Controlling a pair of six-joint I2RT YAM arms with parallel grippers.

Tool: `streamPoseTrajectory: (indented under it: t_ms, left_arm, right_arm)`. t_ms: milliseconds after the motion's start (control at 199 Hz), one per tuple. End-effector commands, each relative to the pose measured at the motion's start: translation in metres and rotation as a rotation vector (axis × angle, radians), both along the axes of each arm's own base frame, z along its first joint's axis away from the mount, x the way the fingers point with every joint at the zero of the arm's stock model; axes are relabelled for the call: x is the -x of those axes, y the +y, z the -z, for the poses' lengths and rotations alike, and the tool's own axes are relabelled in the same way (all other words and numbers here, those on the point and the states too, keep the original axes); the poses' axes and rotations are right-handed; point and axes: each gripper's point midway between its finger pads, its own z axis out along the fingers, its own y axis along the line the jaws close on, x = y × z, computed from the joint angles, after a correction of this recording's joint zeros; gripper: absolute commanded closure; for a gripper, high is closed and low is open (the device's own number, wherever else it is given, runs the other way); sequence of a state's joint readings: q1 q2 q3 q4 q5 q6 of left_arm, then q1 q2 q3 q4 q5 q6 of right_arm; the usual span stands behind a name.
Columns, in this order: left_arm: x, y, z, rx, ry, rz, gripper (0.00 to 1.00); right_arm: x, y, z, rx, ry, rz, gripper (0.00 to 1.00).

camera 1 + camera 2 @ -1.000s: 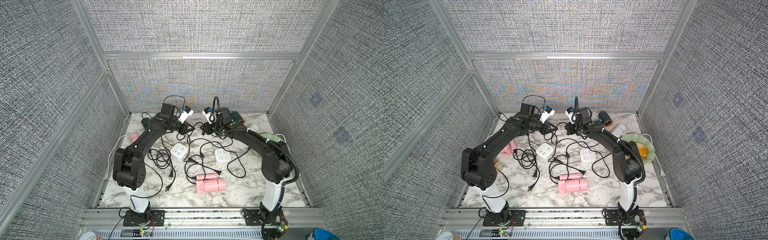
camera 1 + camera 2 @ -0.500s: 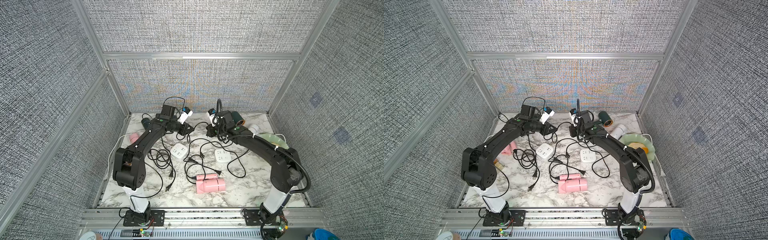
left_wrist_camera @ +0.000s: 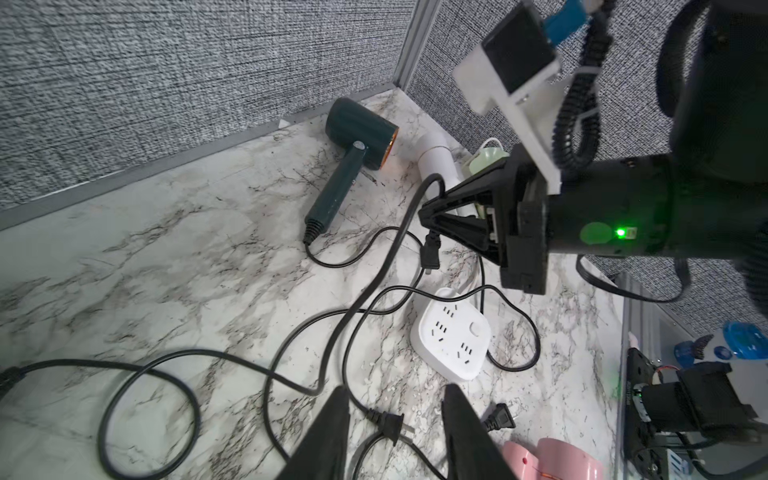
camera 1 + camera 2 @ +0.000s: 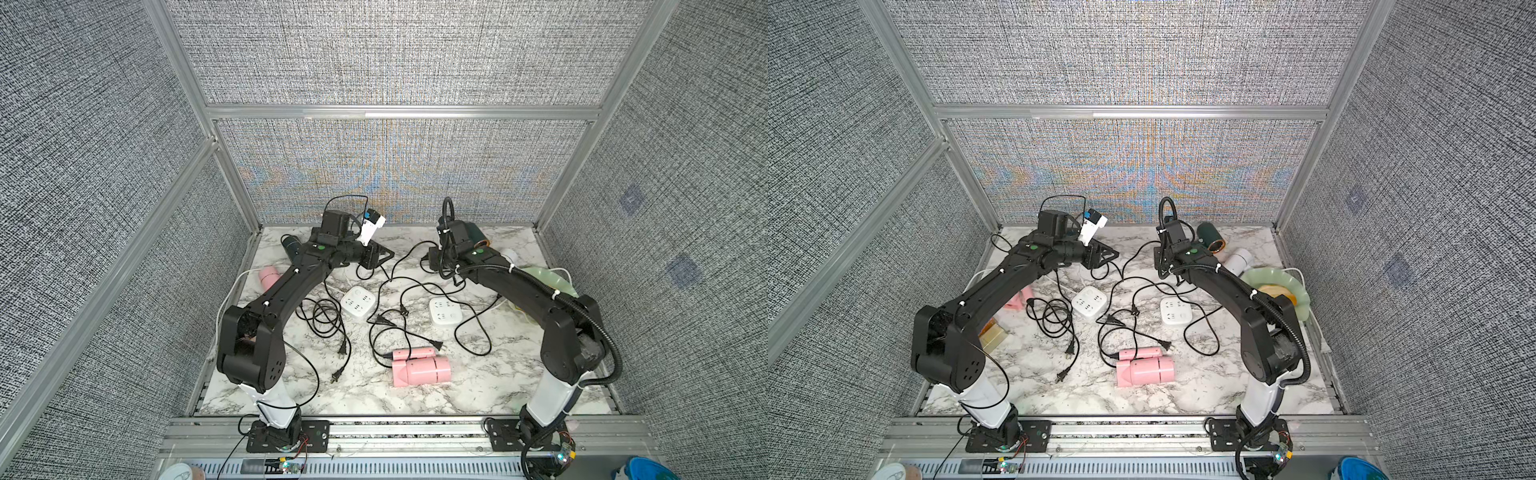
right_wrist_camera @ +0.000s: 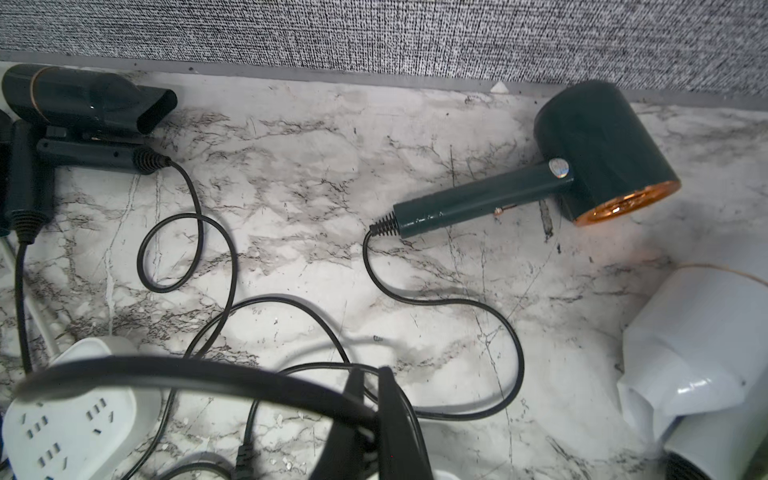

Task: Charge the blow dryers
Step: Pick up the plug from the center of the board.

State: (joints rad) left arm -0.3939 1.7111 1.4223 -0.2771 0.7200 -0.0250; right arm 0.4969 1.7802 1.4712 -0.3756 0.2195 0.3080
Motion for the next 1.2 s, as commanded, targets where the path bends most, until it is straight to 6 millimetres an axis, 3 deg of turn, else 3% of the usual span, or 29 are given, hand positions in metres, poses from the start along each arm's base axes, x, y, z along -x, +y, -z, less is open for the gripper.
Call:
streamPoseTrajectory:
  t_ms: [0,331,401,507,612,878,1199]
  left_arm:
    - [0.002,-0.014,-0.01,0.1,0.04,0.009,0.6]
    - [0.018,-0.041,-0.012,0.317,0.226,0.003,0.55]
    - [0.022,-0.045,-0.011,0.363,0.281,-0.009,0.5]
    - [0.029,-0.051,-0.024,0.411,0.297,-0.052,0.44]
    - [0.024,-0.051,-0.035,0.446,0.332,-0.145,0.38]
    - [0.022,-0.061,-0.031,0.597,0.495,-0.265,0.21]
    - [0.018,-0.077,-0.021,0.717,0.591,-0.307,0.22]
  right_arm:
    - [0.01,0.012,-0.006,-0.107,0.012,-0.032,0.98]
    - [0.027,0.021,-0.007,-0.203,0.035,-0.068,0.98]
    - [0.029,0.021,-0.012,-0.22,0.026,-0.063,0.98]
    - [0.033,0.022,-0.016,-0.238,0.019,-0.059,0.98]
    - [0.037,0.023,-0.022,-0.262,-0.003,-0.059,0.98]
    - [0.049,0.023,-0.035,-0.305,-0.05,-0.06,0.98]
    - [0.065,0.026,-0.034,-0.315,-0.063,-0.078,0.98]
